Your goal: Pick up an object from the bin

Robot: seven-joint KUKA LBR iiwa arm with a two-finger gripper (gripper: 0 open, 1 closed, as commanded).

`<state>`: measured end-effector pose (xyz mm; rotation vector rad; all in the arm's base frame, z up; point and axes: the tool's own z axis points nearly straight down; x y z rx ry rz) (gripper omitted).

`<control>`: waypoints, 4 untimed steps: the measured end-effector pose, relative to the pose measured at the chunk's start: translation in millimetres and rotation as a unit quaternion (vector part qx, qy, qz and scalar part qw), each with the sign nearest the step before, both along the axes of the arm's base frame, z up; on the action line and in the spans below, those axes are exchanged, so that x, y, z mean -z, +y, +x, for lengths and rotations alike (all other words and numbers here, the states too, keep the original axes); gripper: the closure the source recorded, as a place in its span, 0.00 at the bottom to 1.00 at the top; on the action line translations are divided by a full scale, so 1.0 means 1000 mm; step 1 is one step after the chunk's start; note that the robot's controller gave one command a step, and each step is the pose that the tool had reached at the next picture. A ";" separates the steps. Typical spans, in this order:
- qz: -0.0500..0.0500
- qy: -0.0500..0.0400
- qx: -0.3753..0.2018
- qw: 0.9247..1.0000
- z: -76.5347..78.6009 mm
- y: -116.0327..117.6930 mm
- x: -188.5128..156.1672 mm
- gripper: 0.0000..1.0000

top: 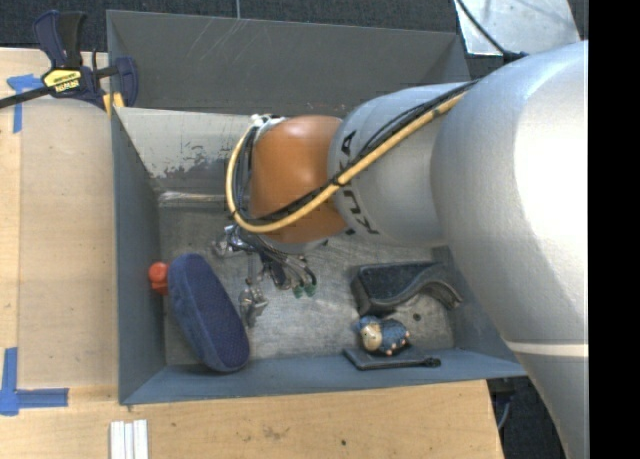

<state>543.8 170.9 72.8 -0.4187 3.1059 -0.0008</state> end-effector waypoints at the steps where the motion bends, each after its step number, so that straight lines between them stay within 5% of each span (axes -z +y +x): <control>1: 0.002 0.001 0.254 0.967 0.064 0.019 -0.029 0.00; 2: 0.000 0.001 0.089 0.996 0.084 0.069 -0.029 0.00; 3: 0.003 0.002 0.261 0.965 0.080 0.065 0.000 0.00; 4: -0.004 -0.002 -0.287 0.958 0.034 0.061 -0.001 0.00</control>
Offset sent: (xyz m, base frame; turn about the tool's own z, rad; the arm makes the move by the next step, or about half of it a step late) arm 0.0624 0.0186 0.0272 0.5148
